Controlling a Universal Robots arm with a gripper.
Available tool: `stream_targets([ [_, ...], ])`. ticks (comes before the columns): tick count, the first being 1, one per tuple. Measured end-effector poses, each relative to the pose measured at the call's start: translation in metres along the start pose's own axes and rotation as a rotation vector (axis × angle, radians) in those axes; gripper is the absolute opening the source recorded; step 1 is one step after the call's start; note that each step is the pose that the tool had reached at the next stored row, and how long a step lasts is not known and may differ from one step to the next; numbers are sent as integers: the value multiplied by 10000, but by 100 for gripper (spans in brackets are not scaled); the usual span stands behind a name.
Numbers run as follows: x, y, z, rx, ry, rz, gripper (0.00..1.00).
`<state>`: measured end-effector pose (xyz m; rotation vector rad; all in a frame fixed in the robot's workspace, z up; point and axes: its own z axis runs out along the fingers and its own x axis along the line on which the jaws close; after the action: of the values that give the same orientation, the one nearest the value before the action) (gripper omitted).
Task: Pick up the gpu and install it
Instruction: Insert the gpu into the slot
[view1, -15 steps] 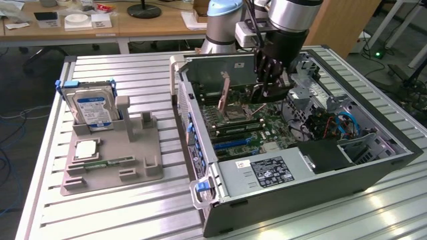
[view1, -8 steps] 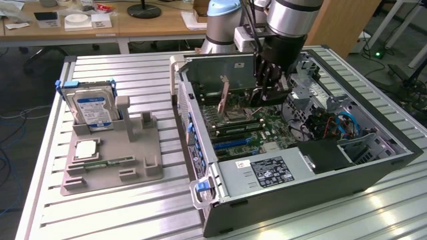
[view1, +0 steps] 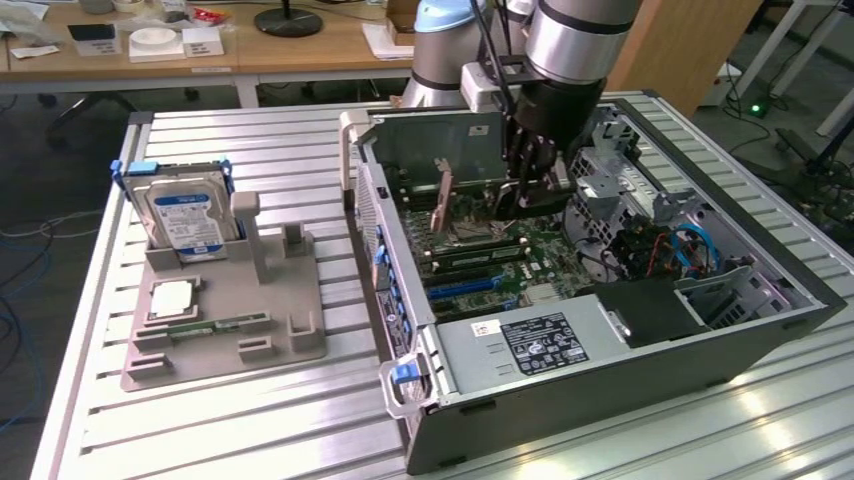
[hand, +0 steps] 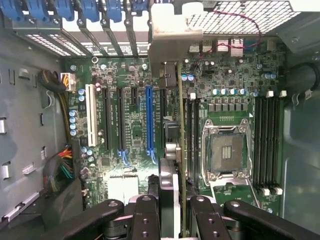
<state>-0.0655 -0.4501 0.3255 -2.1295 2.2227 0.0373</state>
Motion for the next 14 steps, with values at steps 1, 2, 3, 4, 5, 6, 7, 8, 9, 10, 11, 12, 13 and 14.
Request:
stream_targets([
  [1,2,9,8,1,1,4,28],
  [2,4,27,16,1,3,1,28],
  [3,5,41,21,0,3,2,28],
  [4,6,46,27,1,2,2,28],
  [5,11,46,32,0,3,-1,28],
  [6,28,45,36,-2,5,-1,28],
  [7,49,45,43,0,4,0,28],
  [8,62,50,51,1,3,1,28],
  [9,66,67,58,1,2,4,28],
  [10,68,86,63,1,3,2,28],
  [11,69,96,66,2,3,2,28],
  [12,69,98,71,3,2,1,28],
  [13,73,98,77,1,3,0,28],
  [14,89,98,86,-1,5,0,28],
])
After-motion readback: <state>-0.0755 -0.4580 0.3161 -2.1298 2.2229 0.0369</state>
